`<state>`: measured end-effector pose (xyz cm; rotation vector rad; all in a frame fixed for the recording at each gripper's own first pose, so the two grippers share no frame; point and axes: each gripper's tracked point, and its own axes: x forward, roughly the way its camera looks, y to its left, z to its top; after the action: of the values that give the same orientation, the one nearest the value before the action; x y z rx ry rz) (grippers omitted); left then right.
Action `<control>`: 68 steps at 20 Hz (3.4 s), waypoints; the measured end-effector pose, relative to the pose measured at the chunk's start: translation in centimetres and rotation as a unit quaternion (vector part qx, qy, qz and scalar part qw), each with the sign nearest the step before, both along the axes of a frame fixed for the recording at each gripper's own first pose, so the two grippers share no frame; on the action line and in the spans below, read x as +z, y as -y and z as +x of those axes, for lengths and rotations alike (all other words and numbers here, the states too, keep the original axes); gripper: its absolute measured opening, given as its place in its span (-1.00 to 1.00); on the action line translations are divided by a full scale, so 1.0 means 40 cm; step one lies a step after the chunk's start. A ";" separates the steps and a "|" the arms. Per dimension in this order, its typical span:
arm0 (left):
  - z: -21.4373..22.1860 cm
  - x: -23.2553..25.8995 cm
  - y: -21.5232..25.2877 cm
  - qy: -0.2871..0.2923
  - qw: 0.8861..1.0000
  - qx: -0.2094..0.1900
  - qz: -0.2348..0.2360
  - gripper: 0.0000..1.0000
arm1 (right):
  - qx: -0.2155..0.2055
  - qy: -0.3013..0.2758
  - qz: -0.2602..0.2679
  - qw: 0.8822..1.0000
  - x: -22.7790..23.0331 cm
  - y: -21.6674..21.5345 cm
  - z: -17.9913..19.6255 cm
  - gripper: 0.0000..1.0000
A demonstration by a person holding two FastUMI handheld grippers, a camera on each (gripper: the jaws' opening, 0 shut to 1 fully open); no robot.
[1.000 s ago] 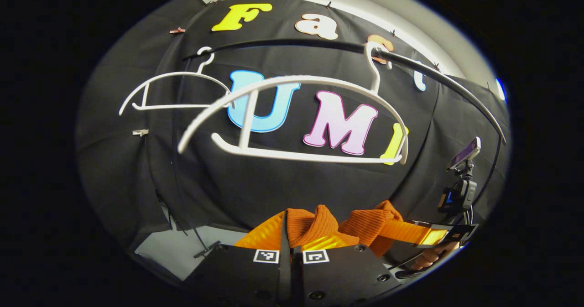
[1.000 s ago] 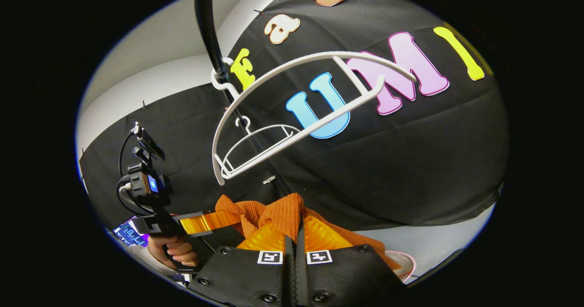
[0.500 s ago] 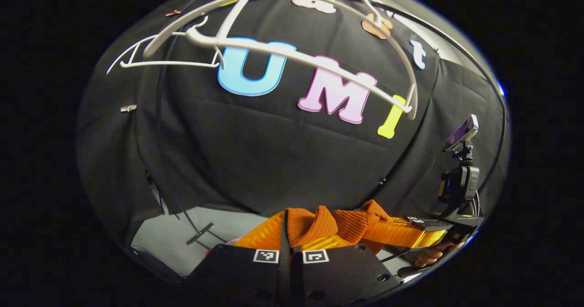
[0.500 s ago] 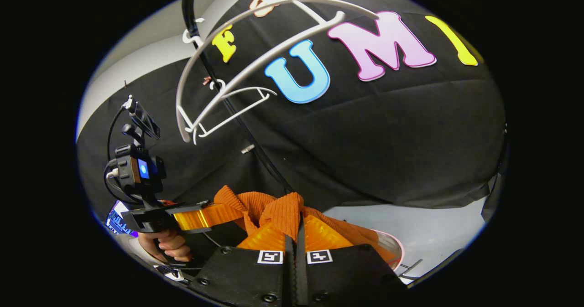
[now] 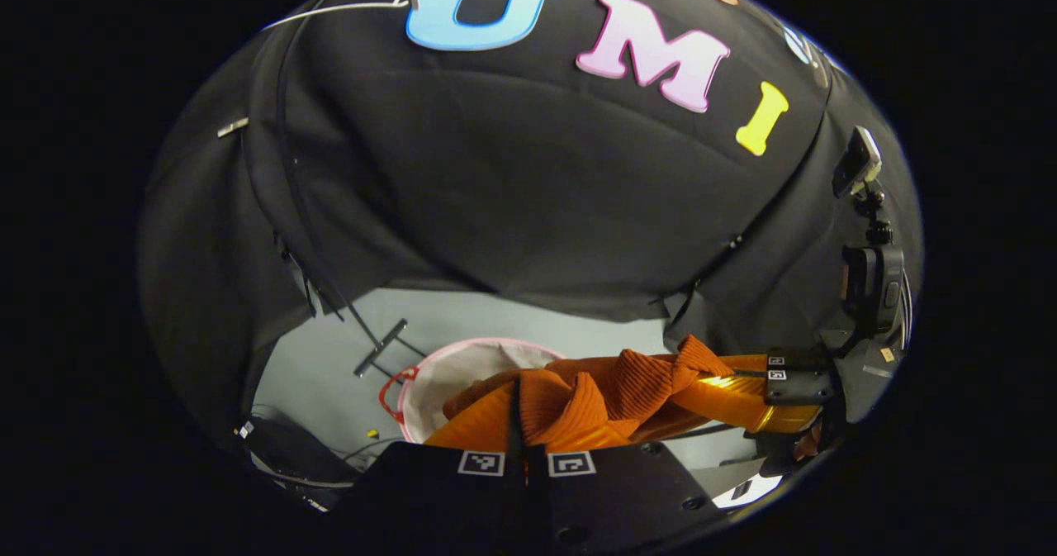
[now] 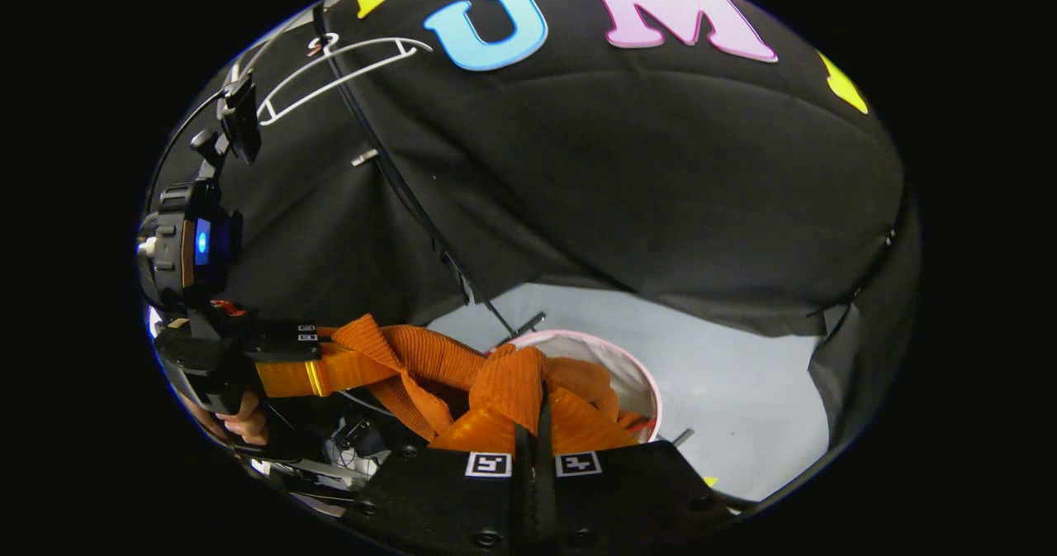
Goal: Grasp the clothes on the hanger with both hands and then place them into the laundry hamper below.
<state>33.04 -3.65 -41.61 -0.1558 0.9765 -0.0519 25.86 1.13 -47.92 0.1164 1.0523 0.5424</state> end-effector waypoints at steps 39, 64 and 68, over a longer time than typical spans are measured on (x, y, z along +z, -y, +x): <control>-0.198 0.155 -0.047 0.080 0.997 0.018 0.008 0.92 | -0.103 0.137 -0.095 0.980 0.228 0.044 -0.093 0.98; -0.730 1.010 -0.128 0.427 0.898 0.003 0.105 0.91 | -0.235 0.469 -0.049 0.850 1.204 0.133 -0.535 0.96; -0.753 1.049 -0.088 0.441 0.892 0.009 0.096 0.84 | -0.252 0.456 -0.047 0.852 1.191 0.193 -0.571 0.93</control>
<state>2.90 -0.13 0.34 0.0485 0.0640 -0.0042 3.03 -6.60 -0.28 0.0318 0.0852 0.0211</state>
